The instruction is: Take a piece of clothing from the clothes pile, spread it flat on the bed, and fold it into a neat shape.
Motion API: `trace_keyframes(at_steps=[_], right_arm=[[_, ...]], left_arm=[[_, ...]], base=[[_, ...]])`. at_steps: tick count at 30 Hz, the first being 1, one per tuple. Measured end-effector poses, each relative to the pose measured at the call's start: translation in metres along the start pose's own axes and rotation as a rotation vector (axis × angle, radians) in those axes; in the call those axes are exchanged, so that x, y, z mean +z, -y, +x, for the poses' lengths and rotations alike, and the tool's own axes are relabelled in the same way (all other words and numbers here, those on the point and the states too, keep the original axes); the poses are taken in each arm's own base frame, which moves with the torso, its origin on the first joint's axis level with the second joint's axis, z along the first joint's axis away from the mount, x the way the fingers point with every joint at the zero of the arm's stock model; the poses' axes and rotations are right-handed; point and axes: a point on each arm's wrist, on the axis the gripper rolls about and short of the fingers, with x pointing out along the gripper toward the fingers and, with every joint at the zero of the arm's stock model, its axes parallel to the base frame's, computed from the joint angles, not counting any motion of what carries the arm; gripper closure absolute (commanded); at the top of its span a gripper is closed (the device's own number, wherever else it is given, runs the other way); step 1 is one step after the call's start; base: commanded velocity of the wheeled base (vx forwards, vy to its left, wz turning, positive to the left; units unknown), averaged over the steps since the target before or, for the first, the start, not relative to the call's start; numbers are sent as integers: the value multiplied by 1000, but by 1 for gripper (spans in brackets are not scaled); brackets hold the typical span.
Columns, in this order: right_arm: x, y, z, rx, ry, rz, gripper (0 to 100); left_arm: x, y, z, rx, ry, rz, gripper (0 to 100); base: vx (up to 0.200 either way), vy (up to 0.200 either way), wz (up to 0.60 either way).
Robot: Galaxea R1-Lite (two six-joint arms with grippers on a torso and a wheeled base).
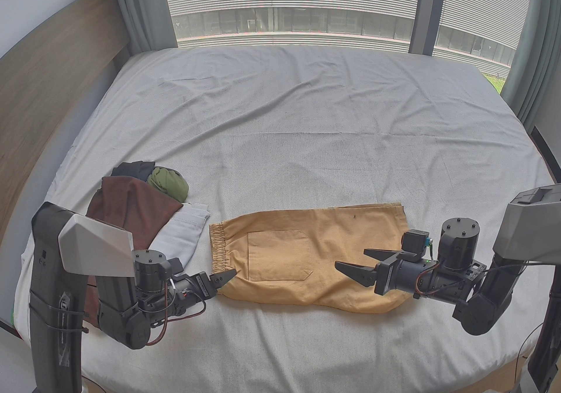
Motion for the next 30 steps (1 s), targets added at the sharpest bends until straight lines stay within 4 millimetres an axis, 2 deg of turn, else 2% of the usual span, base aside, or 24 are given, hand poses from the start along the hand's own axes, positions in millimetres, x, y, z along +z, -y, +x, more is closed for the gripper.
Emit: trace_keyframes(at_steps=[7,23,30], right_arm=[[1,1,1,-1,5,-1,0],[1,4,1,-7,9,1,0],[-1,4,2,-10,4,3,0]], left_arm=[[-6,6,5,-19,-20,-51,0],[1,16,27,-48,-31,-101,0],[0,14,26,-23,-43,-119,0]], base=[[0,0,0],[0,0,0],[0,0,0]])
